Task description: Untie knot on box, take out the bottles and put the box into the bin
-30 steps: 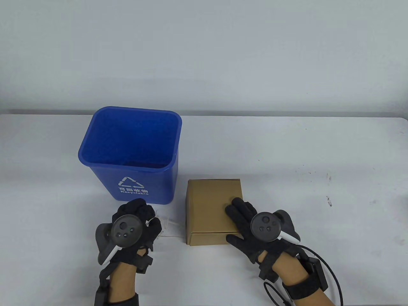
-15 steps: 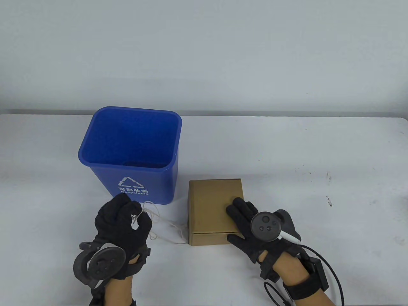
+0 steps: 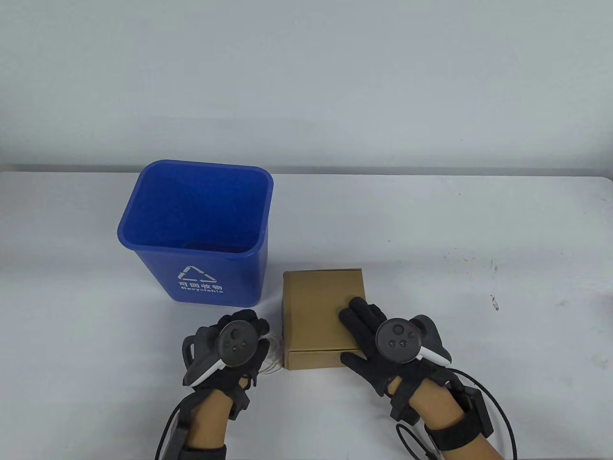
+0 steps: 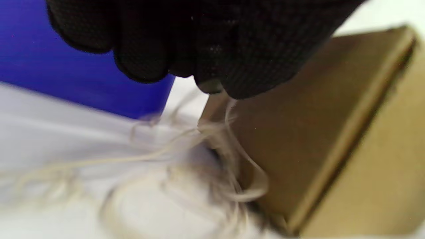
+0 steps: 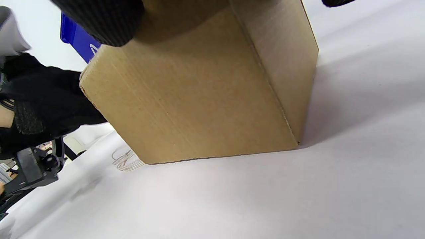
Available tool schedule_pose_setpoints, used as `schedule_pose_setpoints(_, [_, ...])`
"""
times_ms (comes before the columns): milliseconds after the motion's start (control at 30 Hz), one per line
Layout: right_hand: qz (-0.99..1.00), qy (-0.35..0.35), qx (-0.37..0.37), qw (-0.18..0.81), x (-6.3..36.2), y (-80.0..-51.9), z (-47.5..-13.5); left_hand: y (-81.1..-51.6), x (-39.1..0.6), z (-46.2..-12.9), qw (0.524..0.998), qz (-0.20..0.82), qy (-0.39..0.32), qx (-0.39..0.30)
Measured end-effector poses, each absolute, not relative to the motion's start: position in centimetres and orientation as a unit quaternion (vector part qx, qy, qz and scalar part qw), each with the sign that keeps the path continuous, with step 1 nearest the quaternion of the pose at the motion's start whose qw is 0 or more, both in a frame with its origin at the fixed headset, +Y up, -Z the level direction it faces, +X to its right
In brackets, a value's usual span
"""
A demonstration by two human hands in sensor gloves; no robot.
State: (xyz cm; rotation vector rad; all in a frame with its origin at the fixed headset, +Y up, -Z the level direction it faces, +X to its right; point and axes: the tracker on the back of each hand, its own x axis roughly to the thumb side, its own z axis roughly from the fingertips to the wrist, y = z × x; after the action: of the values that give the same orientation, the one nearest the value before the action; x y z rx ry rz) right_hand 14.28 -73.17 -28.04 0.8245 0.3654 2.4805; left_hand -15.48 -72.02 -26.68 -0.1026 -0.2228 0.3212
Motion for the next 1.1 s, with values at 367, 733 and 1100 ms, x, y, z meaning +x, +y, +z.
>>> schedule_pose_setpoints(367, [0.91,0.137,0.301,0.248,14.2,-73.2,-28.0,-75.6,-14.2,-27.7,0.969,0.048,-0.096,-0.221])
schedule_pose_setpoints(733, [0.911,0.14,0.3,0.245,13.9,-73.4,-27.9,-74.8,-12.7,-28.1,0.989,0.029,-0.094,-0.111])
schedule_pose_setpoints(1100, [0.913,0.136,0.298,0.244,13.8,-73.4,-27.9,-74.9,-11.7,-27.6,0.989,0.013,-0.135,-0.062])
